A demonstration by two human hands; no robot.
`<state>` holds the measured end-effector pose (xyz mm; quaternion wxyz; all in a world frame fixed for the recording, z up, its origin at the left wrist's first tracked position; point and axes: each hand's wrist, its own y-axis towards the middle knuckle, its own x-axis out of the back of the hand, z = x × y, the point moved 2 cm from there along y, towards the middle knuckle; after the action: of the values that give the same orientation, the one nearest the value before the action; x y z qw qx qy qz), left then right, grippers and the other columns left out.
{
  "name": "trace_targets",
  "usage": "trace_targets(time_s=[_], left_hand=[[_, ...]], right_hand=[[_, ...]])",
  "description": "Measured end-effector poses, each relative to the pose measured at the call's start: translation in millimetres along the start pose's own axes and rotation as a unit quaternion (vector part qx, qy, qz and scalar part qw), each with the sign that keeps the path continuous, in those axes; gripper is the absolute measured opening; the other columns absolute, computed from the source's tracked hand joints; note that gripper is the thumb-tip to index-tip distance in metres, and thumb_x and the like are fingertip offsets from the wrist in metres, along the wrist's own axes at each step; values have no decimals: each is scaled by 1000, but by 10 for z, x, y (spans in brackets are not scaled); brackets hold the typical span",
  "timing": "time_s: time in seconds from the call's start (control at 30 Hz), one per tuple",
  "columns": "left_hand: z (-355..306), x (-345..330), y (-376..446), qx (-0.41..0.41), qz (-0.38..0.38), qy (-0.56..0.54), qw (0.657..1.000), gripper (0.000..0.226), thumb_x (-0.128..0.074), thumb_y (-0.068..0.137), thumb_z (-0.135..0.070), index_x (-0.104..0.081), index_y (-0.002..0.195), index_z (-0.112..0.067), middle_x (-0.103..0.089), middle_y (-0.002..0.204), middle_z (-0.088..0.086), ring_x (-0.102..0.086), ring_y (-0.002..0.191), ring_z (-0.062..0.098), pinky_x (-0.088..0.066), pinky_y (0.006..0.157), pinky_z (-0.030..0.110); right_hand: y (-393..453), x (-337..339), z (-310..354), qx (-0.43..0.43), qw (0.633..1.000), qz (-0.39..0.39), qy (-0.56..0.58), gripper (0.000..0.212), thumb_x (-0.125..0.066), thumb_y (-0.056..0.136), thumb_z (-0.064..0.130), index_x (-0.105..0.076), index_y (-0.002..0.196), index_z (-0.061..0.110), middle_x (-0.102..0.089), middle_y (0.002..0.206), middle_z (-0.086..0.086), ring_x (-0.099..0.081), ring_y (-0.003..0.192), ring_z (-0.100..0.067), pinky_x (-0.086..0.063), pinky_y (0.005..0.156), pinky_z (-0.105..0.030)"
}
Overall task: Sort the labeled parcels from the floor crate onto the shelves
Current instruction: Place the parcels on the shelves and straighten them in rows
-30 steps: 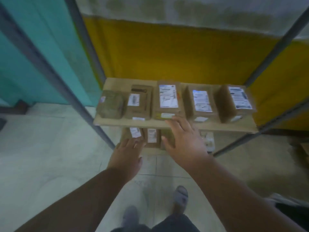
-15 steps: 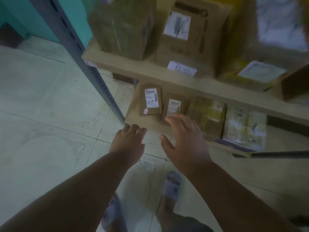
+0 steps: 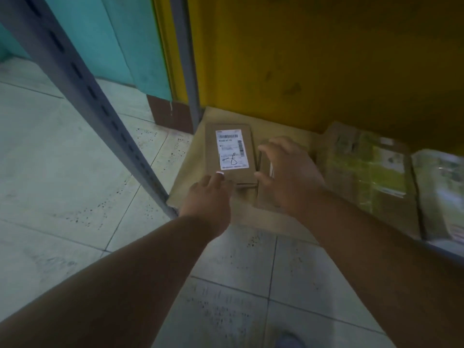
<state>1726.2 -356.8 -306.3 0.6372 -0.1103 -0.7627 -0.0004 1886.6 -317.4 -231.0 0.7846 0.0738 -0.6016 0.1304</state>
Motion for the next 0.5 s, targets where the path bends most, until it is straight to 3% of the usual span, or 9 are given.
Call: trace_targets(time_s=[0.13, 0.23, 0.4, 0.5], left_hand=[[129, -263, 157, -20, 4, 17, 1000, 65, -48, 95, -34, -24, 154, -18, -31, 157, 3, -34, 138, 25, -36, 107, 39], [316, -319, 82, -7, 14, -1, 1000, 69, -44, 97, -46, -23, 155, -15, -26, 160, 0, -30, 142, 21, -32, 112, 38], [497, -266, -138, 13, 26, -16, 999, 69, -45, 98, -45, -22, 155, -14, -24, 161, -2, -25, 146, 20, -29, 116, 39], [553, -298, -125, 16, 14, -21, 1000, 69, -46, 99, -43, -20, 156, -15, -24, 162, -2, -22, 149, 22, -25, 118, 38]], right_hand=[[330, -366, -211, 21, 1000, -2, -13, 54, -64, 93, 30, -47, 143, 18, -46, 145, -4, -44, 132, -24, -39, 106, -39], [491, -617, -194, 47, 997, 54, -15, 59, -64, 94, 30, -45, 147, 15, -41, 152, -6, -39, 138, -26, -33, 109, -38], [749, -920, -71, 75, 990, 114, -21, 63, -64, 93, 32, -43, 149, 13, -35, 158, -7, -35, 144, -26, -32, 116, -40], [900, -1060, -19, 75, 988, 130, -32, 59, -67, 91, 36, -51, 143, 12, -42, 153, -8, -40, 138, -27, -37, 111, -39]])
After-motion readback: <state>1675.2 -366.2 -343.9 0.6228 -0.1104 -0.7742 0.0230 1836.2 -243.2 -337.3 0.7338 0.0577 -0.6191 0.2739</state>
